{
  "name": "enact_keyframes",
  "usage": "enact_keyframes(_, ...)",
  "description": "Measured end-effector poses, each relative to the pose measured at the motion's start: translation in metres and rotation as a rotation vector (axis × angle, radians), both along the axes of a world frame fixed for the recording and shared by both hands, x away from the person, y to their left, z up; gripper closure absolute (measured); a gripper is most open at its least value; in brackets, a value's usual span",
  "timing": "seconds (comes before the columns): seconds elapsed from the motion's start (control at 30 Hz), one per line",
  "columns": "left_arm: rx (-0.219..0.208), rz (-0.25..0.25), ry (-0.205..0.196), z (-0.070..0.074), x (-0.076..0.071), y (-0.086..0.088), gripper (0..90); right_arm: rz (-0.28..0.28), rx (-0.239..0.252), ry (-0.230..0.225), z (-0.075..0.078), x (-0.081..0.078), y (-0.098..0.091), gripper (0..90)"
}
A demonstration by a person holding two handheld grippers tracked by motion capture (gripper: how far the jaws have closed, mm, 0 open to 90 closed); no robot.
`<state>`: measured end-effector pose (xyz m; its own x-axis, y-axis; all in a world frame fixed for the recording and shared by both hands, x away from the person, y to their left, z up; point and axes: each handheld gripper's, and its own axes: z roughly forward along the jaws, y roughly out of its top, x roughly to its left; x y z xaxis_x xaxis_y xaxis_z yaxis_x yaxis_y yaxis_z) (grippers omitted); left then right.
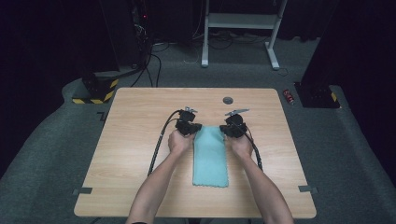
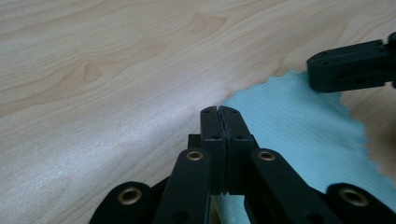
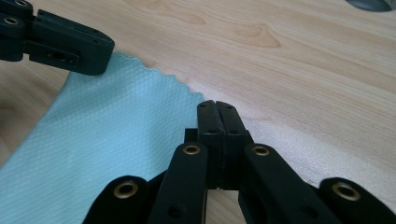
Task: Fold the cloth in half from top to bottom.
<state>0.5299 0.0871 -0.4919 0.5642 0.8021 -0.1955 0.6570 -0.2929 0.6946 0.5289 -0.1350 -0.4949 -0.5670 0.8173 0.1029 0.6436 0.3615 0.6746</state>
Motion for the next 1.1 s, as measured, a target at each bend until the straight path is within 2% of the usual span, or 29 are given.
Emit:
enact_keyframes(0.23, -0.009, -0.037, -0.026, 0.014, -0.009, 0.003, 89.3, 0.045, 0.006, -0.036, 0.013, -0.011, 0.0, 90.0)
enact_keyframes(0.5, -0.044, -0.059, -0.034, 0.022, -0.02, 0.009, 89.3, 0.06, 0.019, -0.058, 0.022, -0.022, -0.009, 90.0)
enact_keyframes(0.83, -0.05, -0.072, -0.049, 0.026, -0.027, 0.012, 89.3, 0.078, 0.017, -0.068, 0.026, -0.029, -0.01, 90.0)
enact_keyframes(0.9, -0.048, -0.078, -0.055, 0.027, -0.029, 0.012, 89.3, 0.076, 0.024, -0.069, 0.028, -0.031, -0.01, 90.0)
enact_keyframes(0.97, -0.027, -0.091, -0.064, 0.028, -0.031, 0.012, 89.3, 0.086, 0.023, -0.077, 0.03, -0.033, -0.011, 90.0)
enact_keyframes(1.1, -0.029, -0.1, -0.071, 0.03, -0.034, 0.013, 89.3, 0.102, 0.017, -0.089, 0.034, -0.038, -0.009, 90.0)
